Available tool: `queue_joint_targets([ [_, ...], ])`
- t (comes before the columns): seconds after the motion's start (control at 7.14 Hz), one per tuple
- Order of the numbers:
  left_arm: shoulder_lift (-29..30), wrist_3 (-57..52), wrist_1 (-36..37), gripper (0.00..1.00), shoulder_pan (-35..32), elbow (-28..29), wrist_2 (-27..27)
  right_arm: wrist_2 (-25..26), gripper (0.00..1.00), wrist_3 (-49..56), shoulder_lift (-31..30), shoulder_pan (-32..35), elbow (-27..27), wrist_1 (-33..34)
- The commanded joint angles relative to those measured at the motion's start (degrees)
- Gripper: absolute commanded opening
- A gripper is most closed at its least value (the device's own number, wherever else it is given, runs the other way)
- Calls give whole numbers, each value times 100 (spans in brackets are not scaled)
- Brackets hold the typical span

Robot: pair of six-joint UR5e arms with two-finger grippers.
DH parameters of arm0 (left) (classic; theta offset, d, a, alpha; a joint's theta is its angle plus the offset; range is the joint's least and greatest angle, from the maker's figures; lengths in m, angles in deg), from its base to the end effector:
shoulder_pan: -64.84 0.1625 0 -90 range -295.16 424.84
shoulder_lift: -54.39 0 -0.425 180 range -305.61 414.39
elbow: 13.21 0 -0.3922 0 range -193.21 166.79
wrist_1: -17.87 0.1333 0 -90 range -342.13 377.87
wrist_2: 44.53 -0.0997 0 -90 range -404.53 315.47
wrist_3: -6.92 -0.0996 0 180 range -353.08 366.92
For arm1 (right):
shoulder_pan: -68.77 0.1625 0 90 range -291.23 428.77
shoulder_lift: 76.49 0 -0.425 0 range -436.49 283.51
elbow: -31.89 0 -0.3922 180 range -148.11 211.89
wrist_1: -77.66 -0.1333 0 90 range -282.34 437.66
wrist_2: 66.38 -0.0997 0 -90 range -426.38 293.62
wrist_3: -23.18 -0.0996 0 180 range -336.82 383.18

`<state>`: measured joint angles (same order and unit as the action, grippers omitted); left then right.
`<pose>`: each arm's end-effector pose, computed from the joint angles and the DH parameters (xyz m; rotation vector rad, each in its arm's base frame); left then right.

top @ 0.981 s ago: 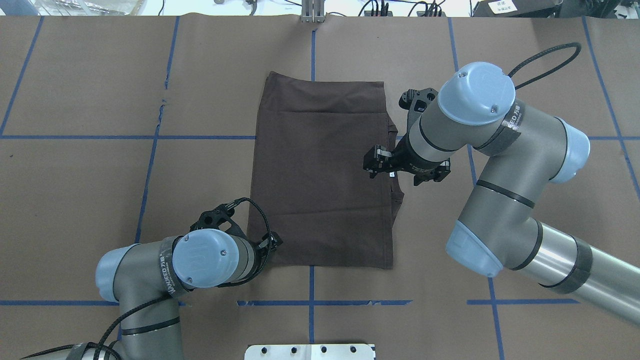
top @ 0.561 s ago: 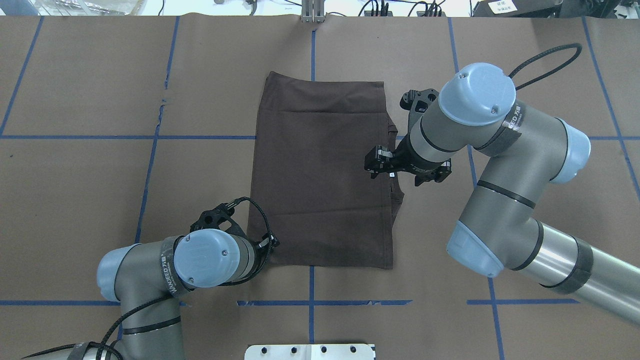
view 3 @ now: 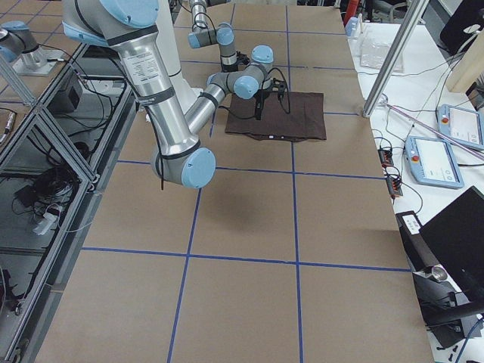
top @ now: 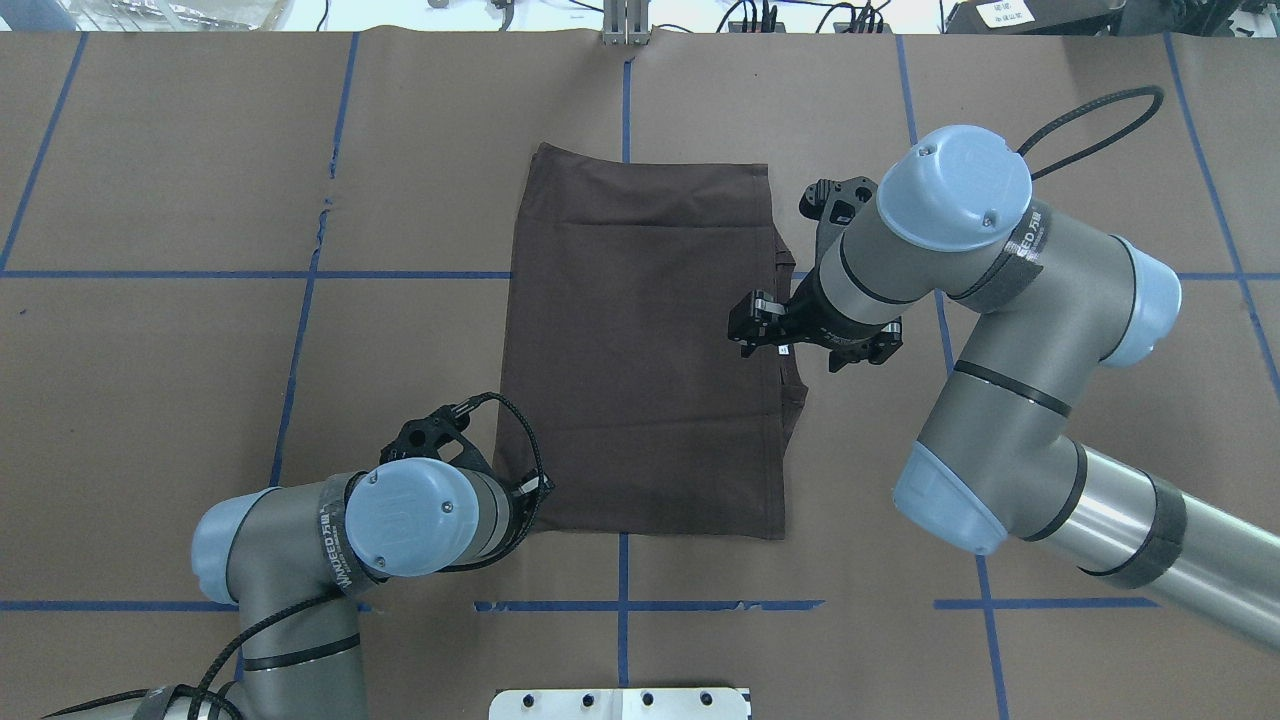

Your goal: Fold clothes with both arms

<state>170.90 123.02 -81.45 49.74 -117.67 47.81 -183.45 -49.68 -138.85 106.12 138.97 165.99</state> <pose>0.5708 -0.2879 0.2725 -0.1245 0.8869 -0.6536 -0.4306 -0.4393 0.2520 -0.0331 -0.9096 0.1369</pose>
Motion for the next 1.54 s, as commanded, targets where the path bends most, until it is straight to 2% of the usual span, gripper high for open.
queue_joint_targets([
  [0.0, 3, -78, 9, 0, -2, -127, 30, 9, 100, -9, -4, 0, 6, 0],
  [0.14, -6, -218, 96, 0, -11, -258, 38, 17, 100, -235, -13, -35, 24, 0],
  [0.42, 2, -483, 167, 0, -3, -409, 65, 341, 100, -1567, 40, -455, 172, 0],
  [0.56, 46, -614, 167, 0, -11, -409, 65, 891, 100, -2539, 49, -814, 191, -26],
  [0.84, 64, -799, 158, 0, -11, -400, 48, 1947, 100, -3240, -12, -1561, 174, -70],
  [1.4, 64, -808, 149, 0, -11, -400, 56, 1969, 100, -3366, -311, -1652, -135, -62],
])
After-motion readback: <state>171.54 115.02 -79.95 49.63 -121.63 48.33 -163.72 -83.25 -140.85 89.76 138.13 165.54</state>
